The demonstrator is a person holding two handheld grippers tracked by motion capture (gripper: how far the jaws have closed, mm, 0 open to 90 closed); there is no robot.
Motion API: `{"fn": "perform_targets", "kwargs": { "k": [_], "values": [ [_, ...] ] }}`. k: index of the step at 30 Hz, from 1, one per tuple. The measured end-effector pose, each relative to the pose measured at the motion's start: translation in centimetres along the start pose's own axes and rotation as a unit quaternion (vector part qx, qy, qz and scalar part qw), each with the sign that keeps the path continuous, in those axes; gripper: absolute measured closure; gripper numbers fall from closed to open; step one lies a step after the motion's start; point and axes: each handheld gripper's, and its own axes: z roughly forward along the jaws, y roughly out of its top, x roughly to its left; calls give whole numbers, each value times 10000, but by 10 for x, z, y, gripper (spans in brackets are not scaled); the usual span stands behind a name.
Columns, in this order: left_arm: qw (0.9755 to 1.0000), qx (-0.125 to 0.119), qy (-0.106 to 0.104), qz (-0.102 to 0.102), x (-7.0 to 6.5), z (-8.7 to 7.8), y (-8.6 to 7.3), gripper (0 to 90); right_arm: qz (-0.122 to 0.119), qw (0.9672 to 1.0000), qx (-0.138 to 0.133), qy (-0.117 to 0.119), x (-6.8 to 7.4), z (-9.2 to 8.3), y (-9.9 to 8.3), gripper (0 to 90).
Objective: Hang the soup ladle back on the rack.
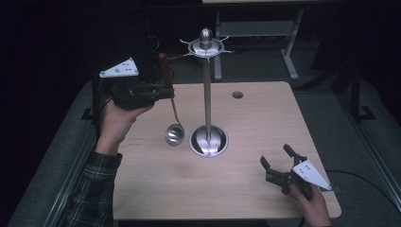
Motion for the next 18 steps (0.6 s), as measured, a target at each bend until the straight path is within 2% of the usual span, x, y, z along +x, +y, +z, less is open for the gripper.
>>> {"fn": "perform_targets", "kwargs": {
  "k": [10,18],
  "values": [
    [9999,-3,-126,69,1,12,15,736,-1,10000,1,-1,0,0,0,60],
    [9997,42,-204,90,0,21,19,736,-6,10000,-2,0,0,0,0,60]
  ]
}}
